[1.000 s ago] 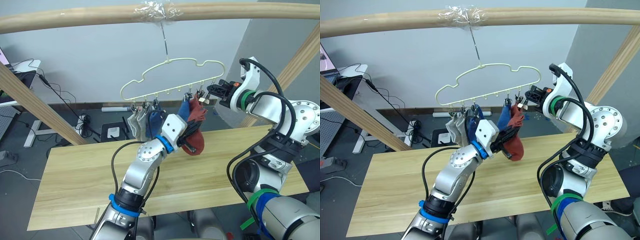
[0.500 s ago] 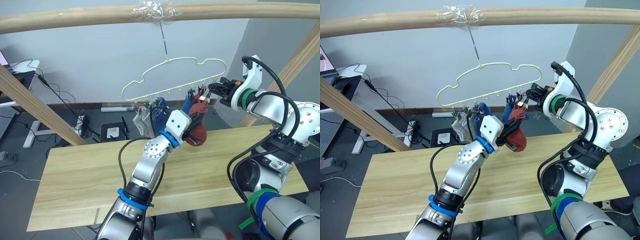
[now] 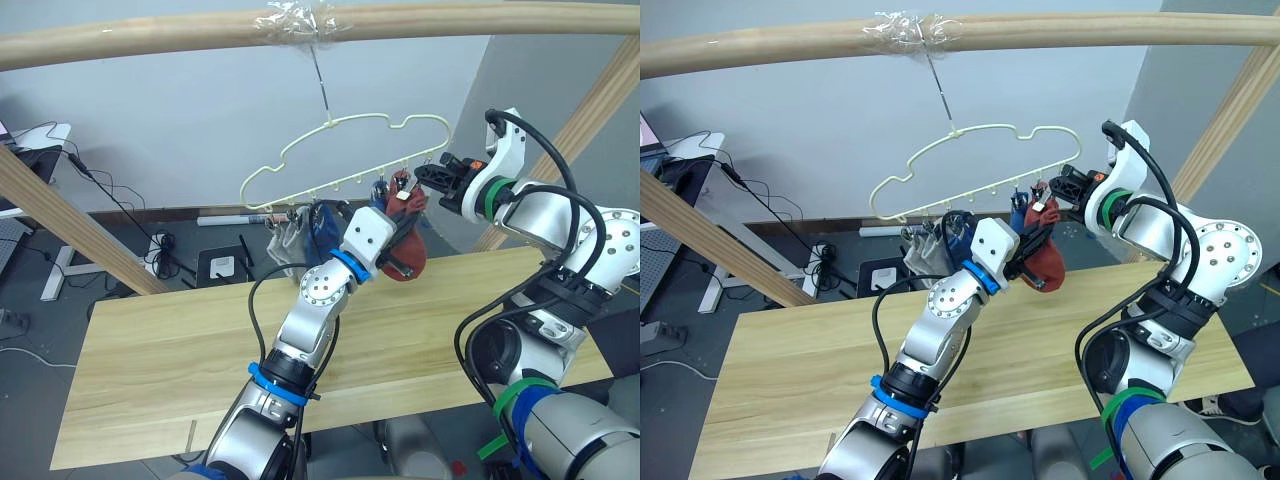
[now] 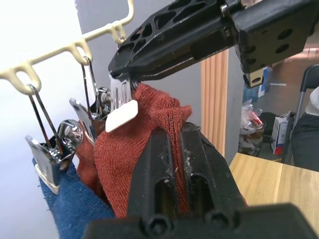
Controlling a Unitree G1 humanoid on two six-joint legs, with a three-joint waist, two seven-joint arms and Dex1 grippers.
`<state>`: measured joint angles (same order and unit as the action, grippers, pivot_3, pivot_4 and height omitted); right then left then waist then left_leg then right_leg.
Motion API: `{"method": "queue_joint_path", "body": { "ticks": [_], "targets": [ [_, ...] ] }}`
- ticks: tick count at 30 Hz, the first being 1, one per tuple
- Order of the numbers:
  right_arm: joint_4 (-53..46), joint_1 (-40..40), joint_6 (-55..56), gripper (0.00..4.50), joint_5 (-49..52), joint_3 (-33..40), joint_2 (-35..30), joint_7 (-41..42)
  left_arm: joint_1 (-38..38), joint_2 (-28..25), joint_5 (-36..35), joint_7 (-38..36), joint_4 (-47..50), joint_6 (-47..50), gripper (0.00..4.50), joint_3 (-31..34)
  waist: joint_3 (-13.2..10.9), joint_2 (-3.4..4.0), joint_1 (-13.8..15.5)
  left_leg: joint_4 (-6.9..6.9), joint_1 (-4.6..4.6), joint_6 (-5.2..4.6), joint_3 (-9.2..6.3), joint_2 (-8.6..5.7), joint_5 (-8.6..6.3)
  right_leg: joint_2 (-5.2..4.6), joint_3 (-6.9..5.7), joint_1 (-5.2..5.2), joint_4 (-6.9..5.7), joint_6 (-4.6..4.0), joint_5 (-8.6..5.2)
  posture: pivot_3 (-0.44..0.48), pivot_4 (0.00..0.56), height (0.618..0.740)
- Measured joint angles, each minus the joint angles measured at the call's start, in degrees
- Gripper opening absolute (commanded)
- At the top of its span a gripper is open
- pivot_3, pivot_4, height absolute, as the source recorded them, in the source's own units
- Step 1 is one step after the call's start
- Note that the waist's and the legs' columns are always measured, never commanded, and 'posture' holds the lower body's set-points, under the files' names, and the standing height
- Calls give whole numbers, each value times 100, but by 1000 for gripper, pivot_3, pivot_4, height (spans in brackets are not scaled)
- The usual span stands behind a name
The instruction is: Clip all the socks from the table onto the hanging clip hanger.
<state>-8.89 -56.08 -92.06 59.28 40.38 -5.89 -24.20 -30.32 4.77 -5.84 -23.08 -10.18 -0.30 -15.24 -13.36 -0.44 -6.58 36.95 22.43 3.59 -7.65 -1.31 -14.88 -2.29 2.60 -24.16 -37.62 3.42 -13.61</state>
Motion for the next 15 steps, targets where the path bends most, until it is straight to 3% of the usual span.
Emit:
{"method": "queue_joint_path", "body": {
  "ticks": [1, 4, 10, 15],
  "targets": [
    [0, 37, 0, 0, 58, -10, -26, -19, 0, 0, 0, -5, 0, 0, 25, -2, 0, 0, 1, 0, 0, 0, 0, 0, 0, 0, 0, 0, 0, 0, 0, -214, 195, 740],
    [0, 87, 1, 728, 163, -46, -91, -84, 8, 0, -5, -21, 7, 2, 0, -9, 1, 1, 0, 0, 1, 0, 0, 0, 0, 0, 0, 0, 0, 1, 0, -209, 185, 740],
    [11, 240, 0, 2939, 224, -173, -358, 22, 51, 1, -91, -164, 107, 171, 0, -27, 2, 3, -21, 0, 0, 0, 1, 0, 0, 1, 1, -1, -2, 1, 0, -204, 185, 740],
    [11, 268, 2, 4412, 220, -283, -614, 330, 149, 57, -311, -341, 354, 534, 0, -45, 2, 3, -41, 0, 0, 0, 2, 0, 0, 1, 2, -1, -1, 1, 0, -205, 189, 740]
  ]
}}
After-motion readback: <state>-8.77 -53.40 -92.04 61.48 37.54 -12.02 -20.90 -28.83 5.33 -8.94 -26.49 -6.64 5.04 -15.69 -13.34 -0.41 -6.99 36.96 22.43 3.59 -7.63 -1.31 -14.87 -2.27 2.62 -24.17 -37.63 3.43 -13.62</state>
